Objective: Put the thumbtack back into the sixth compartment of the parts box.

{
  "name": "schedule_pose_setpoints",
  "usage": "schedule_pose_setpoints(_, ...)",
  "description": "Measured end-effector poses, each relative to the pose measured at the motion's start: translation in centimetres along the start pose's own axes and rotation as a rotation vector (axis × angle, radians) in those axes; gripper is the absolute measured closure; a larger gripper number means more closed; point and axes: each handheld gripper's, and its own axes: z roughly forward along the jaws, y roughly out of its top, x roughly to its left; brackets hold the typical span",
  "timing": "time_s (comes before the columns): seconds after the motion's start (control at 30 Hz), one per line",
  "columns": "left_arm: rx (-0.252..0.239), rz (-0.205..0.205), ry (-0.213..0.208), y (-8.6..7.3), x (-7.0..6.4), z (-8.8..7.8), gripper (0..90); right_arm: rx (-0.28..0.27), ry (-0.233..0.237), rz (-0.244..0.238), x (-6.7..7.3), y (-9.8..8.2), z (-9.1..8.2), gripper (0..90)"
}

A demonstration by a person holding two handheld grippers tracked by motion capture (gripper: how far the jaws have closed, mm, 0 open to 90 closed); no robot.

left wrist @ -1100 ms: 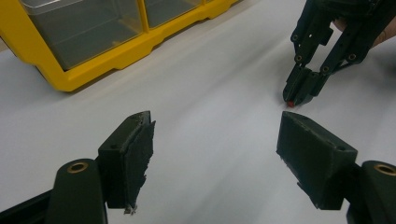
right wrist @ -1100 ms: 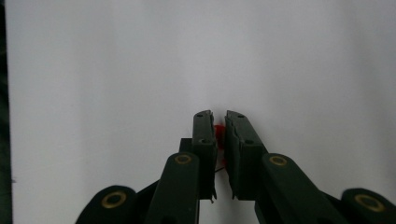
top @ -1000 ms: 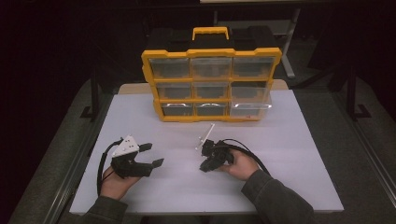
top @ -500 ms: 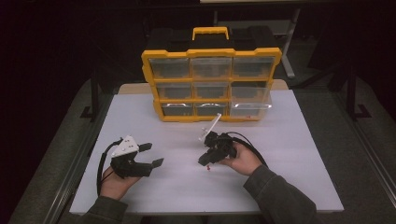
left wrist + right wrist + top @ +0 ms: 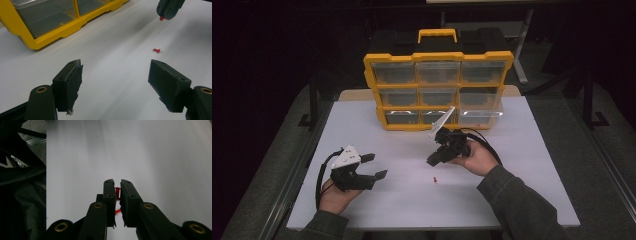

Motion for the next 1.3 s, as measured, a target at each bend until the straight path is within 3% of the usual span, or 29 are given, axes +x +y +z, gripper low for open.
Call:
schedule_pose_setpoints(0.67, 0.002, -0.003, 0.003, 0.0, 0.1, -0.3, 26.0, -0.028, -0.056, -0.05, -0.9, 2.8, -5.6, 81.5)
schedule_pose_setpoints(1.3, -0.012, -0.004, 0.006, 0.0, 0.2, -0.4, 26.1, -0.05, -0.104, -0.042, -1.4, 4.4, -9.6, 81.5)
